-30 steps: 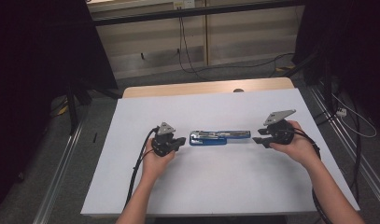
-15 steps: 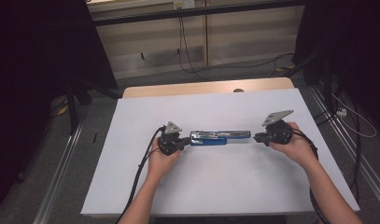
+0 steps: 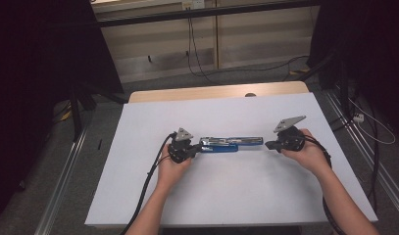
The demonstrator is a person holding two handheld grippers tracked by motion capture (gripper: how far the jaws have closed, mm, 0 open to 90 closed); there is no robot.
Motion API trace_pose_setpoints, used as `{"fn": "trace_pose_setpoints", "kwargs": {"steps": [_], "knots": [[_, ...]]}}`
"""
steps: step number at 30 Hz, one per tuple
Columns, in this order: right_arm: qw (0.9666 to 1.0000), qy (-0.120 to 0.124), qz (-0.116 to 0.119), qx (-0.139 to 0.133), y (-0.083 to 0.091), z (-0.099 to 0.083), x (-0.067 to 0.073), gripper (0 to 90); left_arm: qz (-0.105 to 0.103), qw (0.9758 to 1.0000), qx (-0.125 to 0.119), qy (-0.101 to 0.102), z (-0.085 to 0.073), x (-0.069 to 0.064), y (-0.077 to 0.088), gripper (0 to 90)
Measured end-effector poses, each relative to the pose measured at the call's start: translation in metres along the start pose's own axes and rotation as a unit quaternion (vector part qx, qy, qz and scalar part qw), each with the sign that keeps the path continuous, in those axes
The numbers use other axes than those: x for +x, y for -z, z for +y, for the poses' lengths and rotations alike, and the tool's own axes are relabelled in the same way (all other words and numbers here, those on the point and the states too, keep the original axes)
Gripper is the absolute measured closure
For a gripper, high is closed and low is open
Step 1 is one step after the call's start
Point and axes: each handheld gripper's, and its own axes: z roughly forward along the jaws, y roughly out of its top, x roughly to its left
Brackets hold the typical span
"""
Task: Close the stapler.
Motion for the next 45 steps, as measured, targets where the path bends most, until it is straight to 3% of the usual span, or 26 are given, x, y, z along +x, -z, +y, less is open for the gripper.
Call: {"fn": "trace_pose_setpoints", "kwargs": {"steps": [45], "knots": [[1.0000,-0.003,0.007,-0.006,-0.0072,-0.0018,0.0009,90.0,-0.005,0.9996,-0.026,0.004,0.0017,-0.0047,-0.0061,90.0]]}}
